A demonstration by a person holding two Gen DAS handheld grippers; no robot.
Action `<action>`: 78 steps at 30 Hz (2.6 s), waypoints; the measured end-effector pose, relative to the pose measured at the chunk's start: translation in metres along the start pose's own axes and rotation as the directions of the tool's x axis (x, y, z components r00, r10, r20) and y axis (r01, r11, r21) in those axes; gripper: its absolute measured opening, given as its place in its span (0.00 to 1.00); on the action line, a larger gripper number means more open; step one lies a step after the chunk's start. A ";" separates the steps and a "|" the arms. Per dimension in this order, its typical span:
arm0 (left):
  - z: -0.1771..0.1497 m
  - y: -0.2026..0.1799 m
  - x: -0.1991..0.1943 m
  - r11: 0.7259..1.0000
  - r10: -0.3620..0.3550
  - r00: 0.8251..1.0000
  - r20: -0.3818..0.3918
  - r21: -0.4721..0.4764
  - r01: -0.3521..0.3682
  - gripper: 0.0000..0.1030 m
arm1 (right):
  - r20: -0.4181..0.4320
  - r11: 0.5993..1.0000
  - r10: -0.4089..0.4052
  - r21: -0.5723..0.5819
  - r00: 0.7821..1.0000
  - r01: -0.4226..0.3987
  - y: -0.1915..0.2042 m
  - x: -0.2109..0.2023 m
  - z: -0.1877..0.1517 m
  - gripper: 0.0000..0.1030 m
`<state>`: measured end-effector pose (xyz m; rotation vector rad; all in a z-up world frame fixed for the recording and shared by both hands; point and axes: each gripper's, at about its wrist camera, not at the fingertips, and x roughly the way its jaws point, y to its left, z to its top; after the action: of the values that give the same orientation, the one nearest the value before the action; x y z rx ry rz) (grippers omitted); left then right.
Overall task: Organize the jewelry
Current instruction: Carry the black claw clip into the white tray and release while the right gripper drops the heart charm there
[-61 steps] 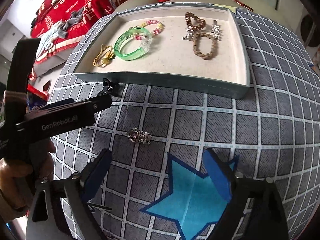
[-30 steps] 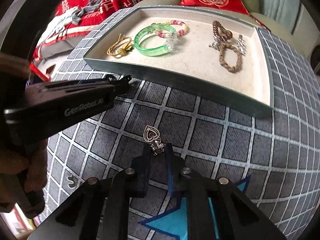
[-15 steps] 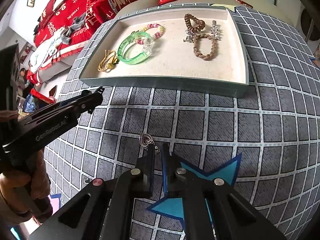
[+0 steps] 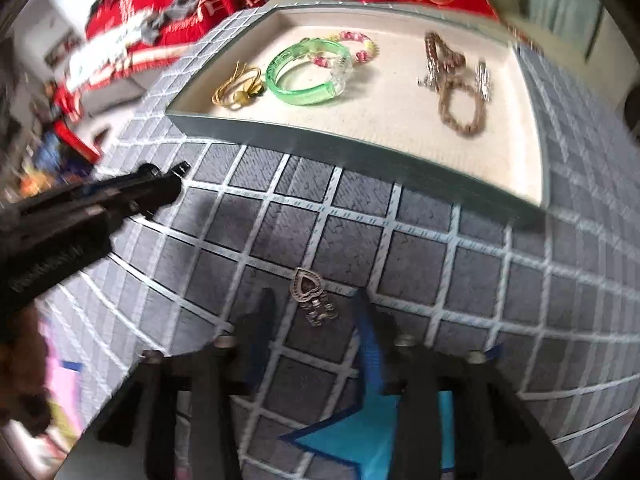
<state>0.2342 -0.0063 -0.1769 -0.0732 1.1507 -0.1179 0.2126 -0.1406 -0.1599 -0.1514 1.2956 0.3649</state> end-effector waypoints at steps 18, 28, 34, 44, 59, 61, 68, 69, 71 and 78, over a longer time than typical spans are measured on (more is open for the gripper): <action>0.022 -0.005 -0.023 0.999 -0.030 0.998 0.054 0.035 0.029 0.43 | 0.101 0.945 0.165 0.267 0.981 -0.187 -0.054 -0.053 0.019 0.04; 0.024 -0.004 -0.022 0.999 -0.033 0.998 0.052 0.026 0.032 0.43 | 0.018 0.956 0.159 0.247 0.987 -0.158 -0.059 -0.032 -0.002 0.62; 0.015 -0.001 -0.017 0.999 -0.027 0.999 0.032 0.018 0.026 0.43 | -0.041 0.965 0.143 0.230 0.989 -0.130 -0.049 -0.018 -0.020 0.49; 0.010 0.001 -0.019 0.999 -0.028 0.999 0.029 0.019 0.027 0.43 | -0.061 0.993 0.036 0.110 0.997 -0.029 -0.021 -0.013 -0.017 0.42; 0.010 0.010 -0.024 0.999 -0.031 0.999 0.034 0.009 0.030 0.43 | -0.021 0.984 0.085 0.157 0.996 -0.081 -0.035 -0.034 -0.012 0.12; 0.015 0.009 -0.026 0.999 -0.033 0.999 0.043 0.013 0.032 0.43 | 0.009 0.976 0.111 0.189 0.994 -0.110 -0.040 -0.043 -0.004 0.12; 0.045 0.005 -0.029 0.999 -0.043 0.995 0.085 0.029 0.041 0.43 | 0.105 0.958 0.134 0.240 0.985 -0.156 -0.059 -0.067 0.035 0.12; 0.050 0.004 -0.028 0.999 -0.046 0.995 0.088 0.025 0.044 0.43 | 0.112 0.958 0.129 0.243 0.985 -0.153 -0.062 -0.066 0.040 0.12; 0.062 0.004 -0.024 0.998 -0.053 0.994 0.096 0.022 0.051 0.43 | 0.122 0.955 0.123 0.254 0.985 -0.151 -0.069 -0.063 0.052 0.12; 0.090 -0.007 0.000 0.997 -0.067 0.995 0.080 0.054 0.063 0.43 | 0.106 0.943 0.117 0.300 0.987 -0.144 -0.085 -0.038 0.079 0.12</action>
<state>0.3163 -0.0130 -0.1398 -0.0692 1.0632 -0.2004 0.3055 -0.2017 -0.1100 0.2136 1.2628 0.2748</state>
